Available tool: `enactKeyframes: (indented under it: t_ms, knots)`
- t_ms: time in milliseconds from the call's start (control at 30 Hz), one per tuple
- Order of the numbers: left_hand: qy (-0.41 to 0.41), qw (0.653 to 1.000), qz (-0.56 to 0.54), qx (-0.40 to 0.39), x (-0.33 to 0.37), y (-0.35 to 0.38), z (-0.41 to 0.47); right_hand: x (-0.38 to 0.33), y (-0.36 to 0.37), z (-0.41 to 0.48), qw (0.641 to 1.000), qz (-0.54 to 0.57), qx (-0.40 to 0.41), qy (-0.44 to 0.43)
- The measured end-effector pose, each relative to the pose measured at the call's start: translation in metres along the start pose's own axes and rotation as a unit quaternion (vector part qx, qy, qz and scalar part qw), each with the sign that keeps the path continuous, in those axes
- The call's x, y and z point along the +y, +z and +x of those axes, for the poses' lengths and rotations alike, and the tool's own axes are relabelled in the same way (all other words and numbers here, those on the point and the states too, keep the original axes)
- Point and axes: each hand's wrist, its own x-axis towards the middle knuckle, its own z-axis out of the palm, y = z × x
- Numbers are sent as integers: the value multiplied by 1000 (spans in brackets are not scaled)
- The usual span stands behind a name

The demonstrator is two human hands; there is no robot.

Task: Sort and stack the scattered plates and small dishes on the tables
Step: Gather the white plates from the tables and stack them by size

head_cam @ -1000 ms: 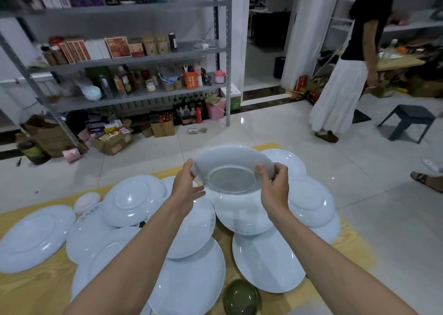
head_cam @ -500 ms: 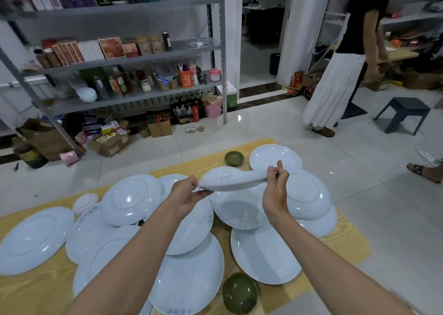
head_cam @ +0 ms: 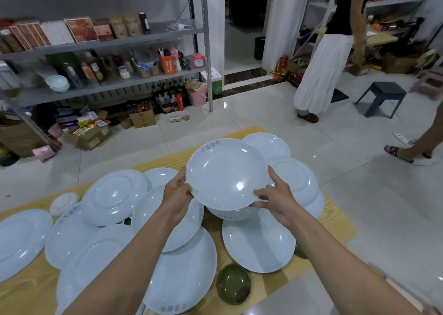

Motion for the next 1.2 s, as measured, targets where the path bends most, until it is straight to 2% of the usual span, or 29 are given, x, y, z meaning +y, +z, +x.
enactKeyframes:
  t_ms: [100, 200, 267, 333, 433, 533, 600, 667, 1000, 1200]
  knots:
    - [-9, 1000, -11, -6, -4, 10, 9, 5, -8, -2, 998, 30, 51, -6]
    - [-19, 999, 25, 7, -12, 19, 20, 7, -21, -5, 991, 70, 112, -7]
    - [-9, 995, 103, 8, -22, 24, 24, 5, -32, -7, 984, 99, 145, -18]
    - [24, 971, 237, 6, -34, 29, 22, 1, -42, -7, 978, 108, 177, -25]
    - [96, 899, 428, -2, -54, 36, 12, -6, -56, -6, 972, 113, 207, -29]
    - [144, 801, 582, -6, -66, 46, 3, -16, -70, -2, 970, 123, 204, -39]
    - [164, 733, 660, 8, -71, 55, -3, -19, -81, 1, 973, 111, 199, -32]
    - [164, 690, 705, 21, -77, 68, -12, -22, -93, 4, 976, 108, 188, -23]
    - [103, 628, 766, 93, -113, 114, -45, -28, -129, 6, 985, 117, 128, 20]
    - [86, 630, 766, 94, -130, 117, -40, -25, -137, 11, 984, 123, 124, 28]
